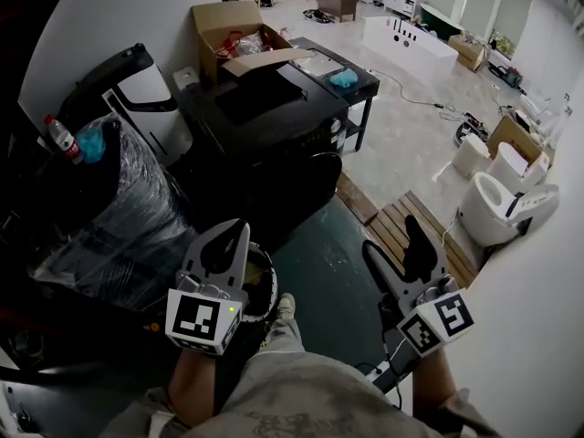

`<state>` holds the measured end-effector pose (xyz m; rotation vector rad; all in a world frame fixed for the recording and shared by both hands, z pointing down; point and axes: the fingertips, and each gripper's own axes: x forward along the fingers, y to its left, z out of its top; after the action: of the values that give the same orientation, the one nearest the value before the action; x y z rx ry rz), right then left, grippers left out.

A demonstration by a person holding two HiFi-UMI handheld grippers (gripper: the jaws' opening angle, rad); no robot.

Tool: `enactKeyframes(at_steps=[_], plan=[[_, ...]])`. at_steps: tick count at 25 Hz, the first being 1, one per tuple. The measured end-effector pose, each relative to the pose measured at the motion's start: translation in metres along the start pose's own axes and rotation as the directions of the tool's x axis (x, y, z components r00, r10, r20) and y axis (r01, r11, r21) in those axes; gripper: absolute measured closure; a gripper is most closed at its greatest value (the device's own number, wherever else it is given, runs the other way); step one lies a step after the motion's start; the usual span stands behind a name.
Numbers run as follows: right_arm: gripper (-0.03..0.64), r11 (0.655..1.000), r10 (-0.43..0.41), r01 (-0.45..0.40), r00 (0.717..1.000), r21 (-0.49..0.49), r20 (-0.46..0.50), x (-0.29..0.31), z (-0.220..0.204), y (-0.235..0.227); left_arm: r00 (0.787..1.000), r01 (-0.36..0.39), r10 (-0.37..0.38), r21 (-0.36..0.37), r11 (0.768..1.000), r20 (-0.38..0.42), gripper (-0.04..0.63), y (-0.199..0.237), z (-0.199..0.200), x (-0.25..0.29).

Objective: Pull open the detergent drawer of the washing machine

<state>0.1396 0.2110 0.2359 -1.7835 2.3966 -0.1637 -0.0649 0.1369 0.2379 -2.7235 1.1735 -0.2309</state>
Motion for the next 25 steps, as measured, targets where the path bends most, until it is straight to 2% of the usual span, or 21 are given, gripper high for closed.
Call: enactKeyframes(at_steps=[5,9,15,20,25], plan=[[0.252,0.993,0.005,0.001,0.999,0.115,-0.048,0.053,-0.023,-0.025,0.999,-0.026,0.026,-0.011,1.0,-0.045,0.578,0.042,-0.026,0.036],[0.252,0.971,0.031,-0.01,0.996,0.241,-0.085,0.104,-0.045,-0.036,0.997,-0.034,0.032,-0.028,0.999,-0.073,0.578,0.077,-0.044,0.065],[0.252,0.913,0.05,0.001,0.992,0.407,-0.115,0.187,-0.083,-0.054,0.994,-0.043,0.038,-0.049,0.998,-0.098,0.578,0.131,-0.075,0.108],[0.252,0.857,0.07,0.032,0.981,0.514,-0.179,0.248,-0.132,-0.067,0.995,-0.022,0.015,-0.067,0.998,-0.103,0.578,0.161,-0.096,0.145],[0.25,0.78,0.095,0.052,0.975,0.624,-0.199,0.299,-0.178,-0.069,0.993,-0.006,-0.002,-0.07,0.998,-0.115,0.578,0.18,-0.123,0.175]])
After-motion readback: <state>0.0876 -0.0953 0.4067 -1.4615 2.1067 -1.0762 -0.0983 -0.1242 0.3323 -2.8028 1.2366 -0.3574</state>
